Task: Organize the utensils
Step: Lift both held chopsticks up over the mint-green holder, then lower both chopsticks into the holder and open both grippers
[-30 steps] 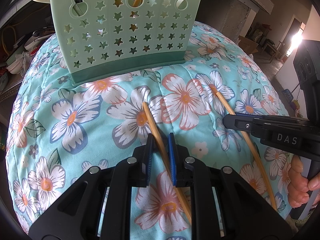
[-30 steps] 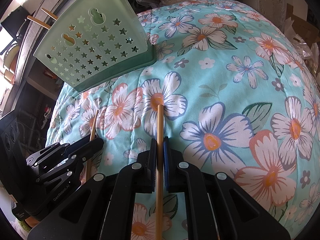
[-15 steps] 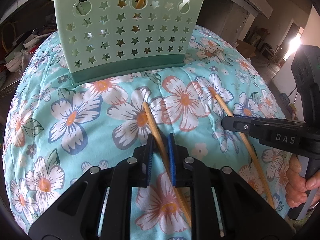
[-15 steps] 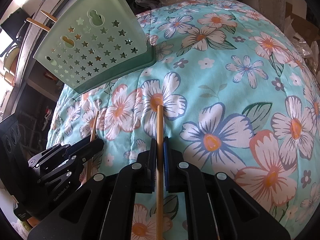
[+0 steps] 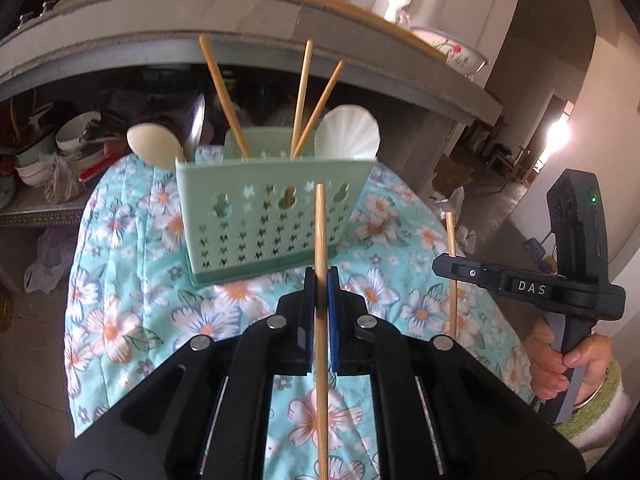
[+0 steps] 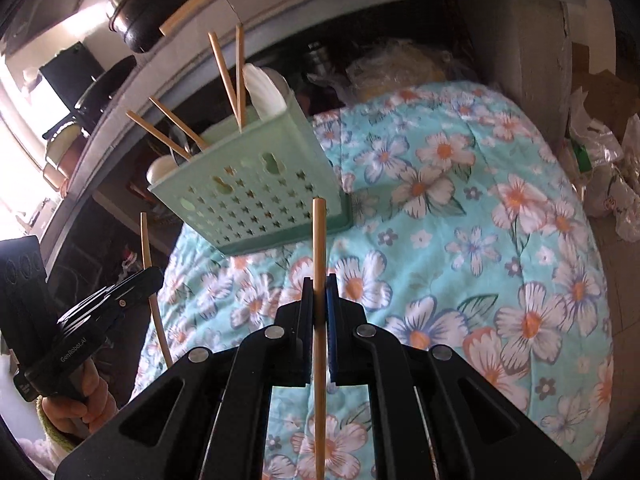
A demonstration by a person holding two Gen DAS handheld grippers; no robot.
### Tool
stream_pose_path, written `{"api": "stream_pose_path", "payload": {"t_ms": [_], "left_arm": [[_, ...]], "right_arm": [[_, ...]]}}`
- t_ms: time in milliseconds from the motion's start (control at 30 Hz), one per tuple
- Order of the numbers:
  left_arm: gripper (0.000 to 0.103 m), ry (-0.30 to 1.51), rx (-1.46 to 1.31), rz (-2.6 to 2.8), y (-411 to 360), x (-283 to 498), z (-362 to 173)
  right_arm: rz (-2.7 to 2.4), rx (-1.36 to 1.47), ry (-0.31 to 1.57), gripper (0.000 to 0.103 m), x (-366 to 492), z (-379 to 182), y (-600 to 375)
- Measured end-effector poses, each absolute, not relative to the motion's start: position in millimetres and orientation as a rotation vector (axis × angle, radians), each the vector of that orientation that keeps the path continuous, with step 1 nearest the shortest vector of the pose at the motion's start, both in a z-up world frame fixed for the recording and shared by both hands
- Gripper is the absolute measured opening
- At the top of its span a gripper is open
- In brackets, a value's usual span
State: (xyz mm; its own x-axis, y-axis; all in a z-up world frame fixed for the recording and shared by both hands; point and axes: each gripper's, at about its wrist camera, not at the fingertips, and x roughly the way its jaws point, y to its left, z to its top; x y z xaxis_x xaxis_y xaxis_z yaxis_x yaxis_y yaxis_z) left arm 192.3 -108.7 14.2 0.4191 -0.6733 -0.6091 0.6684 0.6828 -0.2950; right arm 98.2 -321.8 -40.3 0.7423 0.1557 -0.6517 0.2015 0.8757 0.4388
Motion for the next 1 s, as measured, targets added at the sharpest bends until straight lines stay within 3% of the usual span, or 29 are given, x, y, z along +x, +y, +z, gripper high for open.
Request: {"api": "stream_pose_path", "payload": {"t_ms": [633, 833, 1000], "left_arm": [[0.005, 0.292, -0.269, -0.772, -95.8, 285.7, 190.8], [0.005, 0.204, -0.296, -0.766, -115.7, 308.0, 202.5], [0.005, 0.226, -0.275, -0.774, -136.8, 322.2, 182.5]], "right_arm": [[0.092, 0.37, 0.394, 0.006, 166.1, 134.7, -335.1], [0.103, 0.334, 0.36, 0.006, 202.7, 158.1, -331.2], [0.1, 0.31, 0.375, 0.006, 233.9, 150.6, -329.1]]}}
